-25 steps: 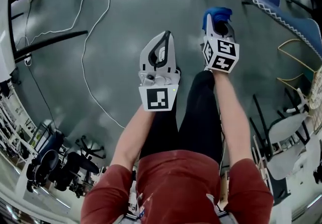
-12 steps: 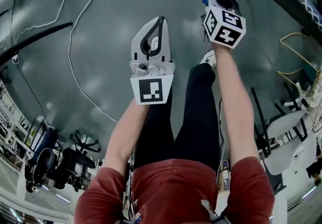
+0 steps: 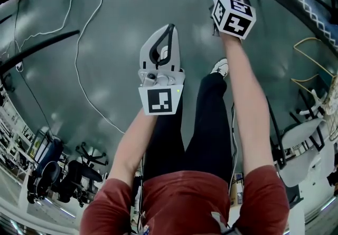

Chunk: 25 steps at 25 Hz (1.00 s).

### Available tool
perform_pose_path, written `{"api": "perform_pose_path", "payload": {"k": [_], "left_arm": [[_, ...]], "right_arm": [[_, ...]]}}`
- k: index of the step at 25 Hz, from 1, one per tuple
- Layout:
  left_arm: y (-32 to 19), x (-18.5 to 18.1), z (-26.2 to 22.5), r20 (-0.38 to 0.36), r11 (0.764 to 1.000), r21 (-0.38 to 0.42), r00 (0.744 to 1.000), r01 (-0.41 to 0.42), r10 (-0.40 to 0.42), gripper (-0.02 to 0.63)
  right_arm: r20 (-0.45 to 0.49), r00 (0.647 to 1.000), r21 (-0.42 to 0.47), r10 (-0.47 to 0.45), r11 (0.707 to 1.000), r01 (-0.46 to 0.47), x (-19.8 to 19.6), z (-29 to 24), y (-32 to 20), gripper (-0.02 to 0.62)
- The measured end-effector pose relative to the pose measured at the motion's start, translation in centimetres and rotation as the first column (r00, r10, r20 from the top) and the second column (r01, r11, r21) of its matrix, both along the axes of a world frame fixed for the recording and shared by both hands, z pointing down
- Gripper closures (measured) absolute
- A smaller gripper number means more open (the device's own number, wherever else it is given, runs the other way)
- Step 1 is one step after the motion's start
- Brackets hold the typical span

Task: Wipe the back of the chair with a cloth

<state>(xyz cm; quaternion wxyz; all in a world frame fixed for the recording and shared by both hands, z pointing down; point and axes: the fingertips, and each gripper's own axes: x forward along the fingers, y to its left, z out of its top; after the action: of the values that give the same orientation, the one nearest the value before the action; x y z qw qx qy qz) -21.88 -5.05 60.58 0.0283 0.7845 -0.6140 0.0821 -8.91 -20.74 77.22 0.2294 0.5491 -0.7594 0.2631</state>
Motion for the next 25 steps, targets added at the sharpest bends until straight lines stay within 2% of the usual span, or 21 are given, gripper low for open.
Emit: {"api": "perform_pose_path", "payload": {"k": [5,10,15,18,25], "left_arm": [[0.3,0.2,-0.3,0.002,1.0,0.001,1.0,-0.007,0.007,0.592],[0.6,0.5,-1.8,-0.007,1.0,-0.02,1.0,-0.008,0.008,0.593],[0.7,0.9,-5.4,0.012,1.0,-0.004,1.0,-0.016,0.016,0.592],[0.9,0.8,-7.6,0.032,1.0,-0.001,0.999,-0.02,0.02,0.592],[2.6,0.7,-14.3,0.058,1.0,0.005,0.998,-0.028,0.027,0.592]], "right_arm": [[-0.007,1.0,-0.017,-0.016,1.0,0.016,-0.3,-0.3,0.5,0.534],[0.009,1.0,-0.008,-0.001,1.0,0.001,0.4,-3.2,1.1,0.534],[0.024,1.0,-0.007,0.01,1.0,-0.01,1.2,-6.9,1.7,0.534],[0.064,0.998,0.0,0.019,1.0,-0.019,1.1,-9.6,2.3,0.534],[0.092,0.996,0.024,0.001,1.0,-0.003,0.7,-17.0,4.3,0.534]]}}
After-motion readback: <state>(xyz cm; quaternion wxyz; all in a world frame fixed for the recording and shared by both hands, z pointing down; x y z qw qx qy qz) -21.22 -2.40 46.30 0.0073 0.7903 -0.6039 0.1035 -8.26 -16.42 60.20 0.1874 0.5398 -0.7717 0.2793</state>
